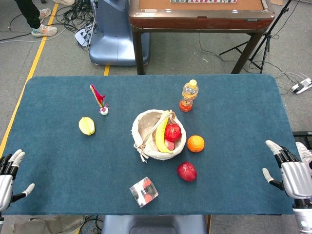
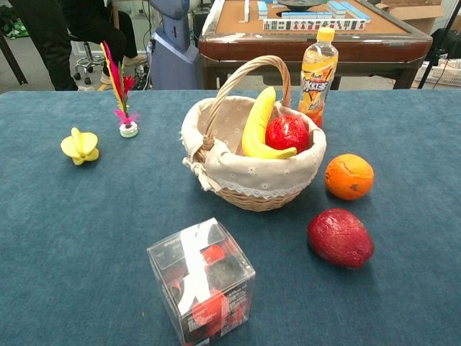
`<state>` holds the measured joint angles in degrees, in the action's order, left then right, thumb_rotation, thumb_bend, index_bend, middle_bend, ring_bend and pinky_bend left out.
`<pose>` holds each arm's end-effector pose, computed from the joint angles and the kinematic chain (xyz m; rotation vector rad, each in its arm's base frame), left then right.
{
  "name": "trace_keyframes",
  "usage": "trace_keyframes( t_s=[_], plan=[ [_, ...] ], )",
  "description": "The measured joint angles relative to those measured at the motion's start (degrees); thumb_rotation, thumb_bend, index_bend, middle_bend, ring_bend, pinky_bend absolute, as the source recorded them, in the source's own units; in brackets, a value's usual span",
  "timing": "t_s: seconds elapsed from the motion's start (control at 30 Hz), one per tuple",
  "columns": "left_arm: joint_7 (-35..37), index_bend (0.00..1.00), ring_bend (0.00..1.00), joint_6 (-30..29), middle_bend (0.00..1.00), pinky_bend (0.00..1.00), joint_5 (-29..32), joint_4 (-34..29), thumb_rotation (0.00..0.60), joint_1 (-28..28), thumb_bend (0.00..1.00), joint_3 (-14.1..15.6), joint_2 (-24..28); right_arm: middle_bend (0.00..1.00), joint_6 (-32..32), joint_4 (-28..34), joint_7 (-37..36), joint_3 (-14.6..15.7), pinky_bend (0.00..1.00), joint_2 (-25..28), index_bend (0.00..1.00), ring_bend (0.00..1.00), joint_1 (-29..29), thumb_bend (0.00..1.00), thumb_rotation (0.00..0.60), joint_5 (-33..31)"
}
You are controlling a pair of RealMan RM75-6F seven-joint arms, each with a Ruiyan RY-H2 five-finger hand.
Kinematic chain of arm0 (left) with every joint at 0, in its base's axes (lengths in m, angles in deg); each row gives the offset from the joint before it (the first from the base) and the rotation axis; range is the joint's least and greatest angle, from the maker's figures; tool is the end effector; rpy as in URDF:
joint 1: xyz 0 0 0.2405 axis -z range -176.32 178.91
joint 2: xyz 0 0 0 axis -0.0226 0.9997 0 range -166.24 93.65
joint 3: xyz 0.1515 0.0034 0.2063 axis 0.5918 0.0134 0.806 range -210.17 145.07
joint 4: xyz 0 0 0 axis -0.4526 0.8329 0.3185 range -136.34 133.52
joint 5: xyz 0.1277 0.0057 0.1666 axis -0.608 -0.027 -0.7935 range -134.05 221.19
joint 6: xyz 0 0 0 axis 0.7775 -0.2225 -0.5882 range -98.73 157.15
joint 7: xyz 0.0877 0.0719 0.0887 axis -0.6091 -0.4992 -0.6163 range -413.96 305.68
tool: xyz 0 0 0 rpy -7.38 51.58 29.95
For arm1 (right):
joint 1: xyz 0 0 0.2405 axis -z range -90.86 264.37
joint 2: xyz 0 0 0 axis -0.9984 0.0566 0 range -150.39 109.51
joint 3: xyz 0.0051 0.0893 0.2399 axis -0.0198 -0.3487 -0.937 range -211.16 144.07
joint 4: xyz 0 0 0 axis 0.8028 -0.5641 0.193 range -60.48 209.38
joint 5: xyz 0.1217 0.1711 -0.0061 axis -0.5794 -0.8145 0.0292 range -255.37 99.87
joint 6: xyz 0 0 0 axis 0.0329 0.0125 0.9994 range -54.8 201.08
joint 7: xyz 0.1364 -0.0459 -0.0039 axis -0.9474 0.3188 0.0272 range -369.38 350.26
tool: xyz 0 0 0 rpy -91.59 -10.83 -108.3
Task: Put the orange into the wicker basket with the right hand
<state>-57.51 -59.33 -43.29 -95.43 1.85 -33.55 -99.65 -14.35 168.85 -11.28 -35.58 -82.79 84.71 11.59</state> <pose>-0.3157 0.1505 0.1635 -1.3552 -0.8893 -0.8414 -0.3056 -0.1625 0.1658 1.3812 -0.9161 0.9453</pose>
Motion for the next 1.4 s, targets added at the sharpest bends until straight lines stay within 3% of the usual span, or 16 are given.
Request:
trace_keyframes(
  t_s=[0.4,0.63,0.8,1.03,1.4],
  plan=[
    [-0.37,0.04,0.00,-0.10,0.00,0.00,-0.12,-0.24,0.600,-0.04,0.22,0.06,-0.12,0.19,0.09,0.06,-0.18,-0.19,0.37,0.21,0.12,0.16,-0.21,0.34,0.600,0.13],
    [-0.36,0.04,0.00,0.19,0.00,0.00,-0.09,-0.19,0.600,0.17,0.22,0.00,-0.27,0.19,2.23,1.28,1.41,-0.29,0.37,0.72,0.12,0.16,-1.35,0.20,0.600,-0.04],
    [-0.48,0.04,0.00,0.24,0.00,0.00,-0.09,-0.12,0.600,0.16,0.22,0.07,-0.39,0.19,6.31,3.28,4.35,-0.78,0.37,1.36,0.12,0.16,-3.78,0.12,0.600,-0.75],
    [-0.42,0.04,0.00,-0.07,0.00,0.00,-0.16,-0.09,0.600,-0.05,0.22,0.15,-0.51,0.19,14.31,5.79,10.19,-2.09,0.37,0.59,0.12,0.16,-9.14,0.11,0.600,-3.01],
    [-0.33,0.04,0.00,-0.46,0.00,0.00,-0.11,-0.07,0.600,-0.32,0.22,0.16,-0.53,0.19,26.61,3.83,19.04,-5.95,0.37,-6.97,0.12,0.16,-19.53,0.13,0.600,-13.29]
  ],
)
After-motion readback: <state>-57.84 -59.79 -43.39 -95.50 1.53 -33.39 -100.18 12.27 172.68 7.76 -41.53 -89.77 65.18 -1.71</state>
